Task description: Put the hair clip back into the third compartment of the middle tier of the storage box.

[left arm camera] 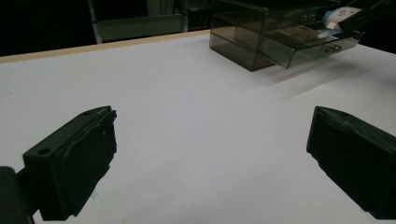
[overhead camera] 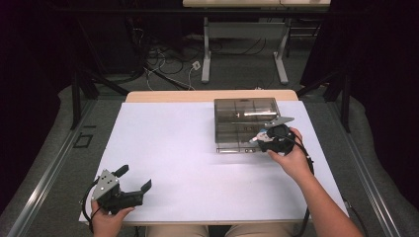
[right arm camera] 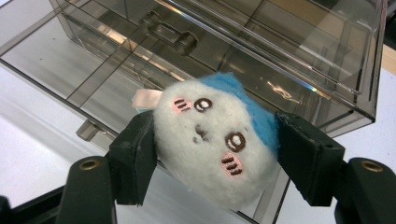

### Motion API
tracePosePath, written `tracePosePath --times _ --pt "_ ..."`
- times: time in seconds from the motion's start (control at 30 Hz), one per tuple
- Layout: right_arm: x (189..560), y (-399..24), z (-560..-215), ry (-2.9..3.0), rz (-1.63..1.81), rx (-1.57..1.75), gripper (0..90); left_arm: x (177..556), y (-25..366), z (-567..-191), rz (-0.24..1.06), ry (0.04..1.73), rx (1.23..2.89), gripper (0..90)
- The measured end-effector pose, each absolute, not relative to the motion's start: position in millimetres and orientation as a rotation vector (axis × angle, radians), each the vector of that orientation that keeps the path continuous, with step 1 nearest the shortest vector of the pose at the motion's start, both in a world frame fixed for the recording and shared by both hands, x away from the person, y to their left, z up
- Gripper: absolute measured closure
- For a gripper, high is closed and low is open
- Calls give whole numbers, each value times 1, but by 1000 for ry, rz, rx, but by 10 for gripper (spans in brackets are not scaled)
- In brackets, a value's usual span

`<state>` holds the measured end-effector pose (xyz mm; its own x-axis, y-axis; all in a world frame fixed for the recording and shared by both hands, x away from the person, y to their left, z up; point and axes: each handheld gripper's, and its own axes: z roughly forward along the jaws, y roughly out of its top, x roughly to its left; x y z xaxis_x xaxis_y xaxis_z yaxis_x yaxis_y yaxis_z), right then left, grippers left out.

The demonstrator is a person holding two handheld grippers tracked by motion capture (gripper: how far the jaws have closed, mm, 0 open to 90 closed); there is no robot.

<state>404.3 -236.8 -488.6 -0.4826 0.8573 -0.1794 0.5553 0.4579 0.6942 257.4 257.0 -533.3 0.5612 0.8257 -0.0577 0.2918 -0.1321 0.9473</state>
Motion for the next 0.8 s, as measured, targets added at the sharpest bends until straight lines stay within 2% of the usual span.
tracePosePath --times 0.5,0.8 --pt "410 -245 -491 2181 774 1209 314 257 257 -533 606 941 1699 15" --pt "411 -246 -492 2168 772 1216 247 257 257 -533 606 939 1702 16"
